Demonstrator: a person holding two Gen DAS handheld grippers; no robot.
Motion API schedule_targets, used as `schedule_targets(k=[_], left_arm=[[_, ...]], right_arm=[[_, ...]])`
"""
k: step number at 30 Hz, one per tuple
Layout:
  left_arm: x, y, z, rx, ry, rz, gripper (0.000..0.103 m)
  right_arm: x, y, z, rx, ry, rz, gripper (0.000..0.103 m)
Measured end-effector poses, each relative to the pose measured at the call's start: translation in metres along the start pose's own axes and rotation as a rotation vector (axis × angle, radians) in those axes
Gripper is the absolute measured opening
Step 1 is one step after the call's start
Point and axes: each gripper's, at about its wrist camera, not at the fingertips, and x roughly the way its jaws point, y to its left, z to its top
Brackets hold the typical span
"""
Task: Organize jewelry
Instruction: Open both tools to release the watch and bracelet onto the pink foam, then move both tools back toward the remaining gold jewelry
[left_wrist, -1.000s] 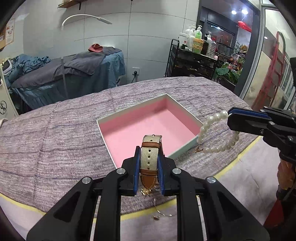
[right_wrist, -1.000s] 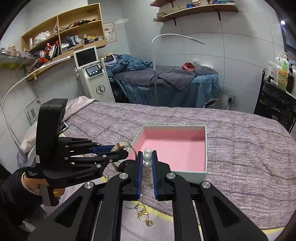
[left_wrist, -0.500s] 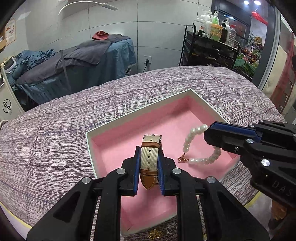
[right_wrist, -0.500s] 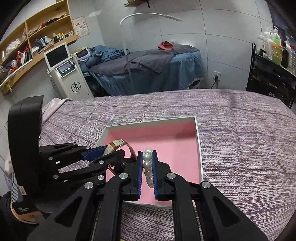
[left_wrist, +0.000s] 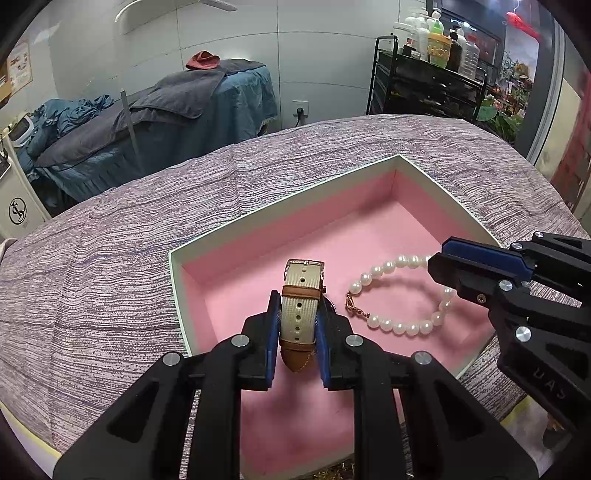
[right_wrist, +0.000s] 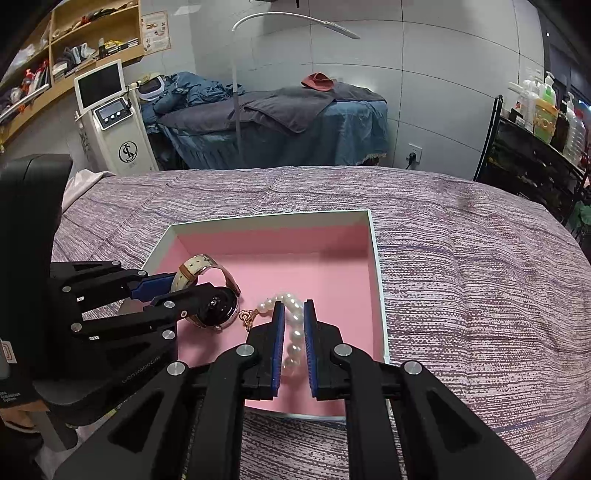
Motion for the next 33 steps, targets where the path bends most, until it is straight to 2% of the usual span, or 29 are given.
schedule_targets(k=[1,2,4,6,9,13,17,22,25,29,33], left_arm=[[-0.001,-0.001,0.001,0.008,-0.004,0.007,0.025],[-0.004,-0.002,0.001,0.018,-0.013,0.019,0.038],[-0.011,-0.004,0.001,0.044,-0.05,0.068,0.058],[-0.02,-0.006,0.001,0.074,-0.086,0.103,0.072],[-0.031,-0.005,0.001,0.098,-0.111,0.119,0.078],[-0.053,0.004,-0.005,0.074,-0.174,0.173,0.094],[-0.074,0.015,-0.024,0.004,-0.205,0.146,0.097],[-0.099,0.021,-0.059,-0.04,-0.224,0.106,0.097],[-0.111,0.022,-0.082,-0.055,-0.236,0.128,0.097],[-0.121,0.017,-0.108,-0.011,-0.22,0.177,0.097],[-0.129,0.023,-0.129,-0.056,-0.198,0.14,0.097]], right_arm=[[-0.002,0.001,0.0,-0.007,-0.007,-0.007,0.026],[-0.005,0.002,0.001,-0.015,-0.019,-0.016,0.038],[-0.012,0.002,0.0,-0.027,-0.044,-0.039,0.045],[-0.018,0.001,0.0,-0.03,-0.058,-0.05,0.046],[-0.028,-0.004,-0.002,-0.022,-0.073,-0.086,0.056],[-0.047,-0.008,-0.006,-0.031,-0.102,-0.148,0.07],[-0.066,-0.009,-0.017,-0.026,-0.122,-0.174,0.085],[-0.084,-0.002,-0.04,-0.018,-0.135,-0.168,0.095],[-0.09,0.005,-0.054,-0.008,-0.135,-0.169,0.096],[-0.093,0.01,-0.07,0.018,-0.116,-0.134,0.096],[-0.092,0.02,-0.082,0.008,-0.088,-0.128,0.096]])
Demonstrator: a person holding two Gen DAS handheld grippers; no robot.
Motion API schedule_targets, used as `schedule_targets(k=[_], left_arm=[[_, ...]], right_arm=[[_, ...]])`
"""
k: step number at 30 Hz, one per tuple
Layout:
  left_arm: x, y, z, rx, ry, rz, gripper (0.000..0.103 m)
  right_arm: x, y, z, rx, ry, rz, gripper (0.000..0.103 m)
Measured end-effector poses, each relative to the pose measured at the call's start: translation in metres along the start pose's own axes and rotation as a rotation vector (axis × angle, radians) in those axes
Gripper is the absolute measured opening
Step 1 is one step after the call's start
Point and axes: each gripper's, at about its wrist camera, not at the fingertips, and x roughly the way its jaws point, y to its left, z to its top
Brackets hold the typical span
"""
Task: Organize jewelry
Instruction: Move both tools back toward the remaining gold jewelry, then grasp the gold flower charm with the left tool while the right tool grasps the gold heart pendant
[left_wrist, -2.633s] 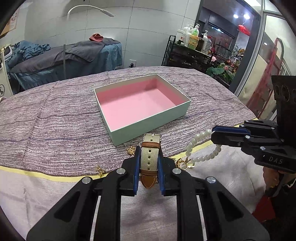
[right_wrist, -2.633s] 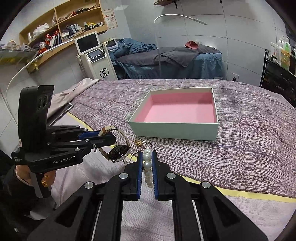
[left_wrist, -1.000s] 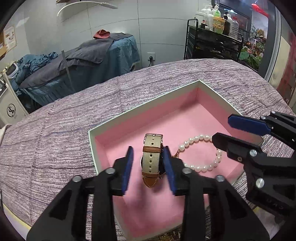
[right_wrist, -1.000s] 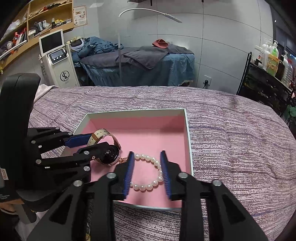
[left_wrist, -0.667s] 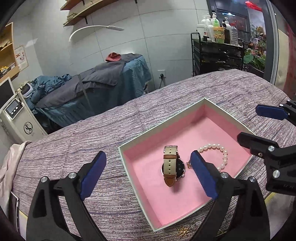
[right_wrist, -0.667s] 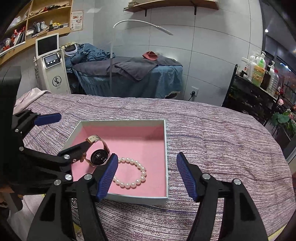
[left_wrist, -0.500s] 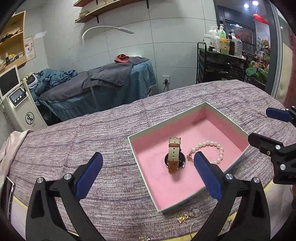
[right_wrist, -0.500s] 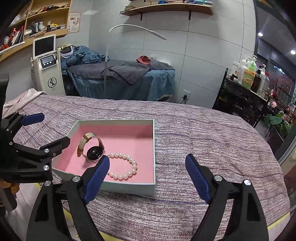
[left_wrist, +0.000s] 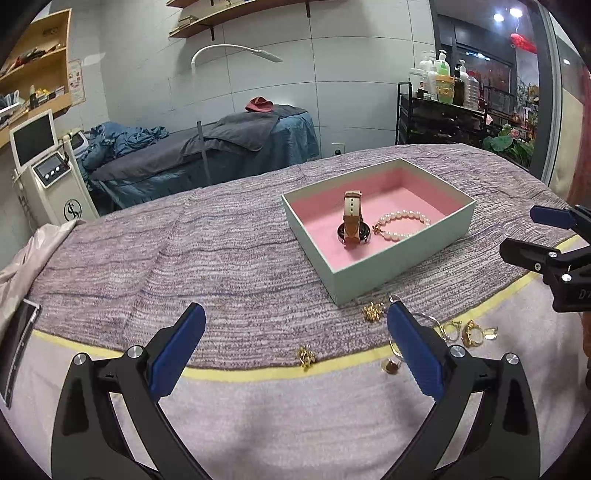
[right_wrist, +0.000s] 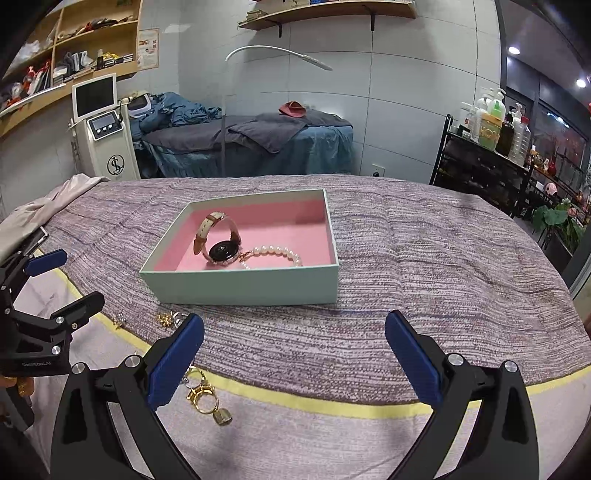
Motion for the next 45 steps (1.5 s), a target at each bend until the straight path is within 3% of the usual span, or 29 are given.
schedule_targets(k=[8,21,26,35,39,45], left_arm=[[-0.007,0.002,-0.035,-0.053,0.057,-0.009,0.097],[-0.012,-0.004,-0.068,-0.036,0.129,0.003,0.097],[-0.014,-0.003,-0.07,-0.047,0.125,-0.022,0.096],[0.001,-0.001,-0.067,-0.027,0.173,-0.069,0.072],[0.016,0.001,-0.061,-0.031,0.201,-0.074,0.065],[0.034,0.006,-0.049,-0.026,0.214,-0.074,0.063]], right_arm=[[-0.005,0.013,-0.023,-0.023,0.045,0.04,0.096],[-0.013,0.025,-0.049,-0.088,0.078,0.102,0.096],[-0.008,0.031,-0.051,-0.121,0.11,0.107,0.075],[0.003,0.035,-0.053,-0.14,0.172,0.138,0.046],[0.009,0.034,-0.054,-0.134,0.202,0.158,0.042],[0.016,0.034,-0.049,-0.133,0.222,0.173,0.036]])
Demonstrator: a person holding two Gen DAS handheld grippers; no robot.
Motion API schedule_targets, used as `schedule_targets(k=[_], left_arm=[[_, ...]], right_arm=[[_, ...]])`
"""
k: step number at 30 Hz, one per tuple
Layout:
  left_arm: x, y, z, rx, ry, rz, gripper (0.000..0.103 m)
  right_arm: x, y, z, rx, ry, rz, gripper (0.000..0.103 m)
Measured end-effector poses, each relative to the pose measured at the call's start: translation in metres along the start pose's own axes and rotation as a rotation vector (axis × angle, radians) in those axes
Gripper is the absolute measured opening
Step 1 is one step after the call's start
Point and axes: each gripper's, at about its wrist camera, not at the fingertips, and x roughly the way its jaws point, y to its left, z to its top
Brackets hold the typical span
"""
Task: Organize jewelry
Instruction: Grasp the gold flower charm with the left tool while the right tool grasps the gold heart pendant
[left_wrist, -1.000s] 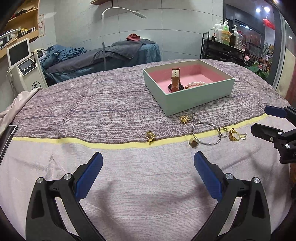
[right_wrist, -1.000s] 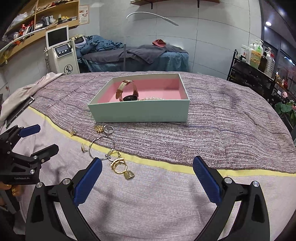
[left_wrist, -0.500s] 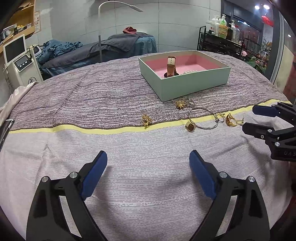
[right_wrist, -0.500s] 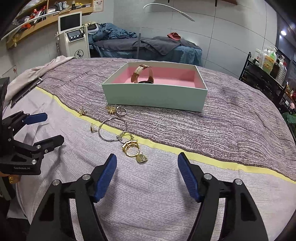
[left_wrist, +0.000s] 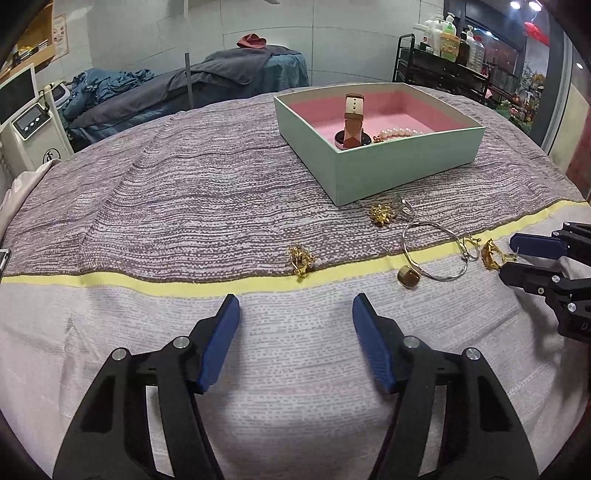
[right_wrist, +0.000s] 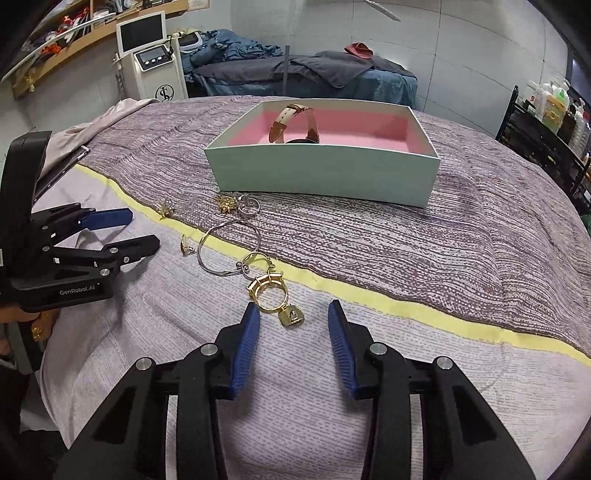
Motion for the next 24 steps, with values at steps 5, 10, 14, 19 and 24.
schedule_targets(k=[5,10,14,19,24], left_arm=[[0.009,0.01,0.008,-0.035,0.008,-0.041,0.06],[0.015,0.011,0.015,-0.027,0.012,-0.042,0.055],[0.019,0.009,0.021,-0.013,0.009,-0.06,0.038],[0.022,0.002,0.026,0.017,0.009,-0.083,0.019],[0.021,-0.001,0.025,0.024,0.005,-0.079,0.018]], right_arm=[[0.001,-0.002,0.002,0.011,0.01,-0.002,0.026],[-0.001,-0.002,-0.001,0.012,0.009,-0.001,0.022],[-0.001,0.001,-0.002,-0.003,0.012,-0.004,0.014],[-0.003,0.003,-0.004,0.003,0.008,-0.001,0.012],[-0.004,-0.003,-0.005,0.033,0.001,0.028,0.012]])
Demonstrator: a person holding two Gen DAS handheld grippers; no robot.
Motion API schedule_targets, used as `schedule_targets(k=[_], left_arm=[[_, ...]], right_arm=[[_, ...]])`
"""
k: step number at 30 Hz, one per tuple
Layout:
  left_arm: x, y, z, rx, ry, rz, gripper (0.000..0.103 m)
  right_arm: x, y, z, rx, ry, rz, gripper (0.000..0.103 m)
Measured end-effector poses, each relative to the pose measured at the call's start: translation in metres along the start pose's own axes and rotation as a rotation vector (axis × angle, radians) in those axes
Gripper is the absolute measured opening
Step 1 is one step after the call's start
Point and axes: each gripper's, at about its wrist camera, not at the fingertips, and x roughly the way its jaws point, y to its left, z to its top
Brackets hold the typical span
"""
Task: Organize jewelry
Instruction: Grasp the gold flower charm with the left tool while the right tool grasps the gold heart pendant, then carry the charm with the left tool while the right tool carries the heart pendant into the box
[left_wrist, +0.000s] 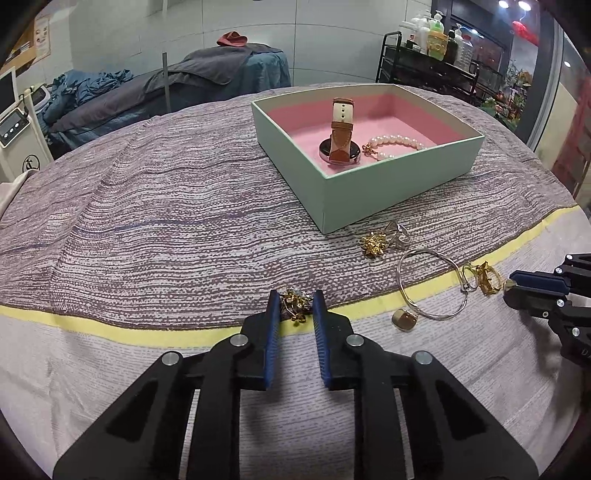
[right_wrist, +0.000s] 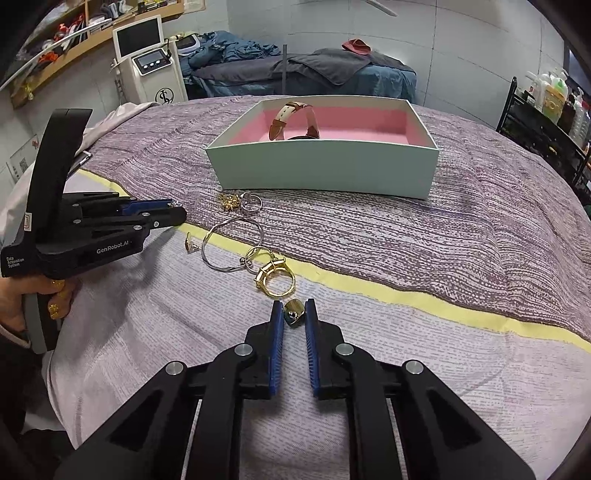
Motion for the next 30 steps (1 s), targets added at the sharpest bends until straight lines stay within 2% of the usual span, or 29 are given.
schedule_targets(k=[5,10,15,23,30], left_arm=[[-0.002,-0.001,-0.002,-0.005,-0.007,-0.002,0.018],[-0.014,-0.001,-0.009,-0.03,-0.013,-0.059,0.018],[-0.031,-0.011,-0.009,-0.01,-0.042,-0.089,0.018],[-0.044,-0.029,0.002,0.038,-0.071,-0.127,0.018],[-0.041,-0.041,0.026,0.088,-0.082,-0.143,0.018]], right_arm=[[-0.002,-0.003,0.0,0.014,-0.009,0.014,0.011],[-0.007,-0.005,-0.002,0.026,-0.032,0.026,0.011],[-0.013,-0.007,-0.001,0.031,-0.048,0.04,0.011],[-0.024,-0.008,0.01,0.021,-0.071,0.071,0.011],[-0.027,-0.01,0.035,-0.007,-0.105,0.082,0.011]])
